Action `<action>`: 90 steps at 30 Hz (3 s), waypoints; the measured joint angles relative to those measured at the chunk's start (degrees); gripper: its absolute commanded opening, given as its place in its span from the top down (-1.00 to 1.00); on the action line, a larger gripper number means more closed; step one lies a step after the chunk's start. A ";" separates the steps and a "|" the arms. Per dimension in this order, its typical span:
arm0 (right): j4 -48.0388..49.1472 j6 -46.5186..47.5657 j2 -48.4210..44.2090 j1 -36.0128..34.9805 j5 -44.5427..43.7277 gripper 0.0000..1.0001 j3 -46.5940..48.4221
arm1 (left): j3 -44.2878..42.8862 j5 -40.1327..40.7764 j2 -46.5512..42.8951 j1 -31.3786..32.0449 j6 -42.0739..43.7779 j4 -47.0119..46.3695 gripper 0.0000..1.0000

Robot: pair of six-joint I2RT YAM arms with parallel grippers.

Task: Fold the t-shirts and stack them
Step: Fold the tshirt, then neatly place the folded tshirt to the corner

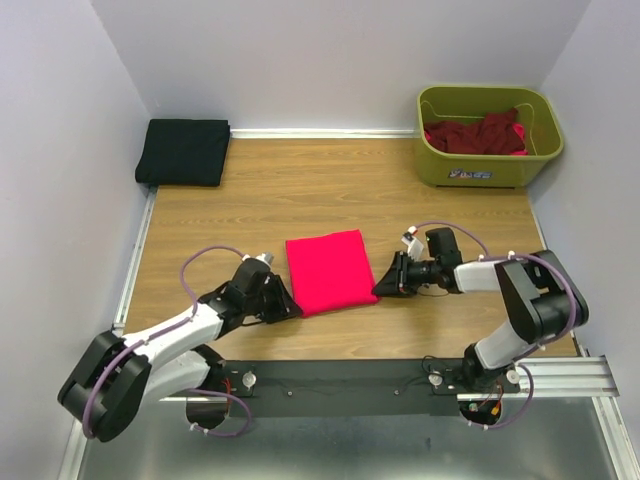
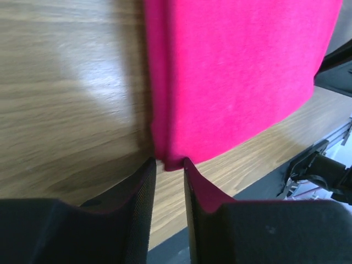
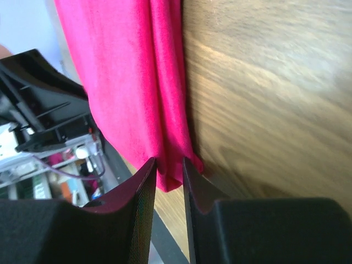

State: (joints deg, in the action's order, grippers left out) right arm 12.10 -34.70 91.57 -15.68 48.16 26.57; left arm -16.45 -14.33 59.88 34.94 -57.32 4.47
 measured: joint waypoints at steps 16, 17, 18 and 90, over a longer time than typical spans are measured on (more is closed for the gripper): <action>-24.72 9.90 -14.03 -16.28 -24.13 -0.27 20.06 | -10.12 5.79 -9.01 -14.12 3.15 7.56 -0.58; -25.77 11.23 -12.74 -21.40 -27.56 -0.31 22.97 | -10.88 5.77 -7.32 -16.61 5.01 7.67 -0.60; -26.12 11.74 -11.45 -24.85 -29.29 -0.32 24.76 | -11.43 5.81 -5.86 -18.18 5.86 7.58 -0.60; -33.90 28.09 7.54 -54.27 -69.07 0.99 41.13 | 0.22 -3.87 10.62 -11.41 -13.22 -27.63 -0.82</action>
State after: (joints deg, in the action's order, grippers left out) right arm -21.80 -6.61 99.11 -69.95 -20.91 67.70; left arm -16.23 -18.20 70.50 23.53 -70.54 -23.16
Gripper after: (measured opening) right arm 0.023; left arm 0.911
